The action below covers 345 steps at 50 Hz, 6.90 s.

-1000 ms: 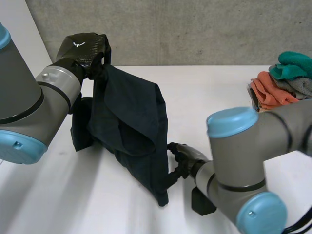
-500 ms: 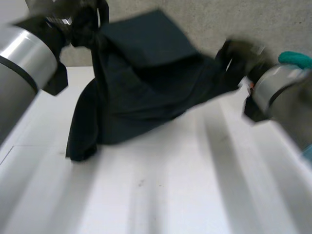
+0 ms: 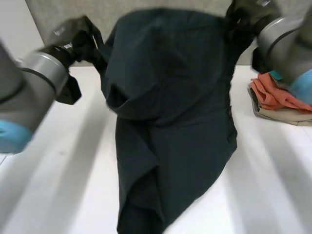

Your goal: Fold the laundry.

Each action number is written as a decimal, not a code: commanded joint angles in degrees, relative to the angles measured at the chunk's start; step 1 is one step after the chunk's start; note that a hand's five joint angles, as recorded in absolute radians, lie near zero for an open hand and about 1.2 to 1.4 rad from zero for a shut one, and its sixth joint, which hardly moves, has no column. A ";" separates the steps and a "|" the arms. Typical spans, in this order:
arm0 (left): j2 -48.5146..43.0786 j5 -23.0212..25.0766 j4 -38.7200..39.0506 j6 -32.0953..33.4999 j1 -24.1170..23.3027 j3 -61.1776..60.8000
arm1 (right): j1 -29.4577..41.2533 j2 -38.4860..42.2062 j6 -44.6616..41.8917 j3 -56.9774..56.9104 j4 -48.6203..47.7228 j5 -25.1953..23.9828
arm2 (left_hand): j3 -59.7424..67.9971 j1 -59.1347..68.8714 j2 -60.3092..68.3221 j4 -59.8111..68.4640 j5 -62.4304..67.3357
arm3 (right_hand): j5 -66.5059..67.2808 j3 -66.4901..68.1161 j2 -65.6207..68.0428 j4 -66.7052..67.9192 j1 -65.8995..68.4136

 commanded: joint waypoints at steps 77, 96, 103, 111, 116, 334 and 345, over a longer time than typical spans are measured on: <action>3.92 11.97 2.21 29.29 -1.74 -41.41 | 1.31 -2.86 -42.69 57.90 -27.99 -16.70 | -36.93 -35.73 -37.31 -37.33 -34.16 | -31.77 -33.71 -33.21 -34.31 -31.56; -4.35 4.85 8.63 36.76 -4.02 -37.54 | 3.16 2.33 -44.09 55.53 -38.54 -12.66 | -39.29 -38.10 -39.67 -39.69 -36.52 | -6.43 -8.37 -7.87 -8.98 -6.23; -5.41 1.95 11.17 42.91 -4.55 -37.28 | 3.33 2.16 -42.52 53.86 -39.78 -9.67 | -2.50 -1.30 -2.88 -2.89 0.28 | 14.01 12.07 12.56 11.46 14.21; -4.79 -2.44 22.25 48.63 -4.20 -36.05 | 2.02 -3.28 -34.96 52.36 -29.50 -9.31 | 11.82 13.02 11.44 11.43 14.60 | 14.01 12.07 12.56 11.46 14.21; 0.64 0.01 21.21 47.49 -3.50 -34.29 | -0.35 -10.49 -31.88 49.47 -19.23 -9.31 | 11.82 13.02 11.44 11.43 14.60 | 14.01 12.07 12.56 11.46 14.21; 4.70 16.19 -29.93 56.27 -4.99 -30.34 | -10.46 -17.88 -60.87 53.77 32.20 -6.32 | 11.82 13.02 11.44 11.43 14.60 | 14.01 12.07 12.56 11.46 14.21; -9.34 11.45 -27.15 51.36 -7.54 -11.21 | -8.62 -12.00 -57.64 49.03 19.14 -3.87 | 11.82 13.02 11.44 11.43 14.60 | 14.01 12.07 12.56 11.46 14.21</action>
